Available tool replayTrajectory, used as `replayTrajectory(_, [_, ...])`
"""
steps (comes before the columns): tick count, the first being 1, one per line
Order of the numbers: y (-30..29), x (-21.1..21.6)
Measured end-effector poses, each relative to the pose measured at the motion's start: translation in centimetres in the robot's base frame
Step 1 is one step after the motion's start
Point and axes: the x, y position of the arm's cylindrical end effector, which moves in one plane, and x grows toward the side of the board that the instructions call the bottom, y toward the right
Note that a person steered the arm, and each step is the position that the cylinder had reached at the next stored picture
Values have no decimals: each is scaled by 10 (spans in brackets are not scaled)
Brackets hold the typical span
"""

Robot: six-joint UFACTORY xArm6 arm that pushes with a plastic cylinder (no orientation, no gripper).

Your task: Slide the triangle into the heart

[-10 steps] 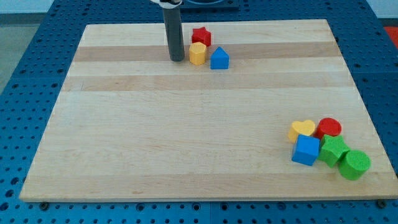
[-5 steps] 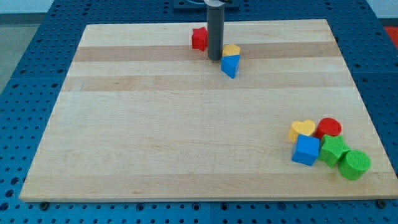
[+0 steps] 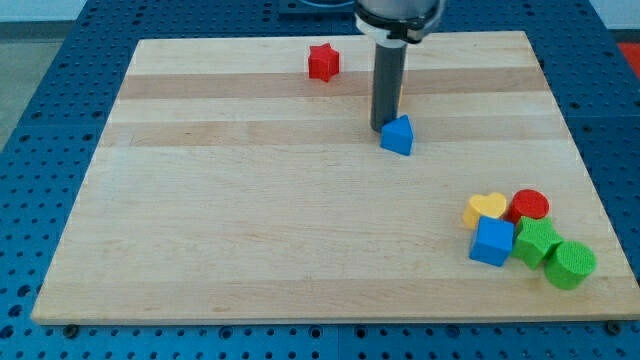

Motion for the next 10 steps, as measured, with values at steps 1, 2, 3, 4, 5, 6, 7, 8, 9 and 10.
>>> replayTrajectory(1, [17,14])
replayTrajectory(2, [27,32])
replayTrajectory(3, [29,50])
replayTrajectory(4, [30,67])
replayTrajectory(5, [41,70])
replayTrajectory(6, [57,73])
replayTrajectory(7, [61,75])
replayTrajectory(8, [65,76])
replayTrajectory(9, [74,85])
replayTrajectory(10, [79,88])
